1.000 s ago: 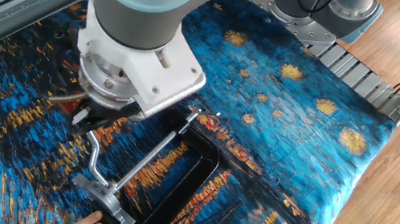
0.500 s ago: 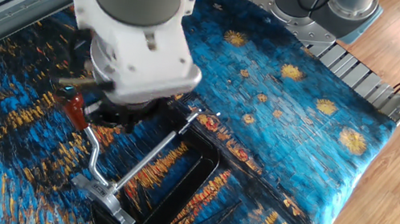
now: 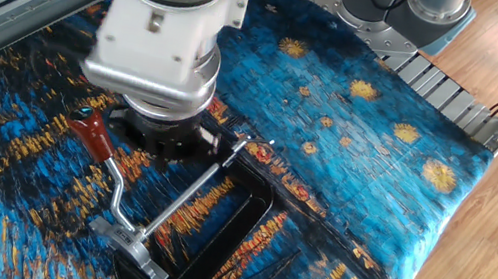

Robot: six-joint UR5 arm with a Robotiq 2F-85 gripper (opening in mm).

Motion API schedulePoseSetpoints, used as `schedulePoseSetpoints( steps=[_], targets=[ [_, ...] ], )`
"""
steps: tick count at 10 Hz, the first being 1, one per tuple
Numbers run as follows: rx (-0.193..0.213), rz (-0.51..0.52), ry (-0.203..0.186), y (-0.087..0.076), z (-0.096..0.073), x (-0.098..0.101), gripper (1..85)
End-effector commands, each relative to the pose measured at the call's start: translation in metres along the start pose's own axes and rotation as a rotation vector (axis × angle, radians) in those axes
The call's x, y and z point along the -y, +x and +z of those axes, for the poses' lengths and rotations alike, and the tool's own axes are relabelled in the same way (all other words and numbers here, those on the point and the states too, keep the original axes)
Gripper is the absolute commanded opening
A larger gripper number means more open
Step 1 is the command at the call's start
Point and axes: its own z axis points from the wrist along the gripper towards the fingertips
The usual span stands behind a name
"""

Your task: Pull up the lever

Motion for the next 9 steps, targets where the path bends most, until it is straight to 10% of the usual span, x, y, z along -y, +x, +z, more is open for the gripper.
schedulePoseSetpoints(
  steps=[1, 9],
  targets=[
    [0.028, 0.241, 0.008, -0.007, -0.001, 0.005, 1.7],
    [-0.004, 0.414, -0.013, 0.001, 0.01, 0.027, 1.7]
  ],
)
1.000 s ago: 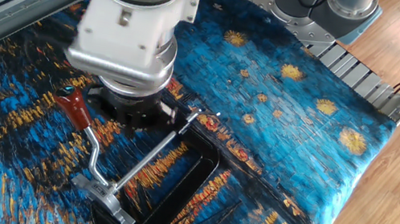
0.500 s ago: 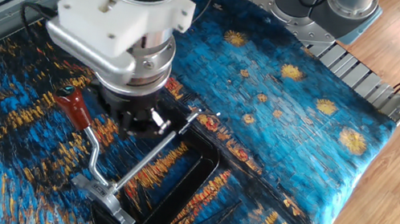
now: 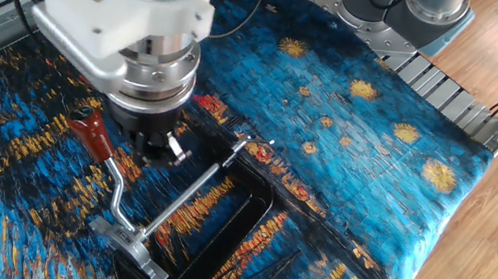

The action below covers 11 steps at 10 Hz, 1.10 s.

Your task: Pull up the lever

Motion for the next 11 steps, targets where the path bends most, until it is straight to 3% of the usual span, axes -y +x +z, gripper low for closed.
schedulePoseSetpoints(
  steps=[1, 3, 5, 7, 9, 11],
  targets=[
    [-0.045, 0.061, -0.023, 0.011, 0.005, 0.005, 1.7],
    [-0.097, 0.111, -0.049, 0.024, 0.003, -0.003, 1.7],
    [-0.095, 0.2, -0.038, 0.023, 0.004, -0.001, 1.7],
    [-0.108, 0.168, -0.01, 0.027, 0.003, 0.006, 1.7],
    [-0.12, 0.127, -0.033, 0.026, -0.004, 0.014, 1.7],
    [-0.107, 0.102, -0.014, 0.022, -0.005, 0.025, 1.7]
  ],
)
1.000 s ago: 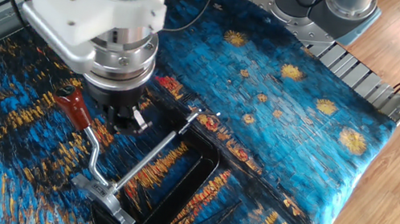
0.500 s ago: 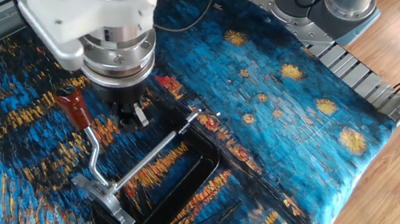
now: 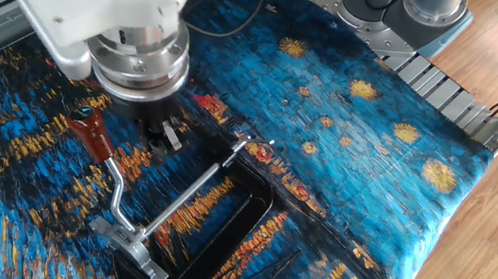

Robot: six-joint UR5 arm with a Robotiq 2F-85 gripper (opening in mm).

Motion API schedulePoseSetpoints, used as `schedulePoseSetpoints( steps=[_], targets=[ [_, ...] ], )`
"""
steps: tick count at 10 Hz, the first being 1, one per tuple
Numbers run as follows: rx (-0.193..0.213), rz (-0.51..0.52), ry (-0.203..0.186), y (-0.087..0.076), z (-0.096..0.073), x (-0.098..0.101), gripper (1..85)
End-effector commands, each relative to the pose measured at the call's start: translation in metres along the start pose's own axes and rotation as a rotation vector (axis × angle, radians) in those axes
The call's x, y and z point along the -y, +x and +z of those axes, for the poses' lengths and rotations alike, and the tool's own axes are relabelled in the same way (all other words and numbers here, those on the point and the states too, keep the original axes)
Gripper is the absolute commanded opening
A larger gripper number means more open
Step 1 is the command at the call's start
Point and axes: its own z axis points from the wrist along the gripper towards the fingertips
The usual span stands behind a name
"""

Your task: Pull up the lever

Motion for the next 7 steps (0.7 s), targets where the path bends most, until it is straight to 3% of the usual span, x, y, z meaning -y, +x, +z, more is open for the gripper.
schedulePoseSetpoints(
  steps=[1, 4, 7],
  targets=[
    [0.006, -0.019, -0.02, -0.0056, -0.0033, 0.0024, 1.7],
    [0.015, -0.025, -0.047, -0.0099, -0.0039, -0.0015, 1.7],
    [0.015, -0.028, -0.042, -0.0122, -0.0028, -0.0022, 1.7]
  ],
)
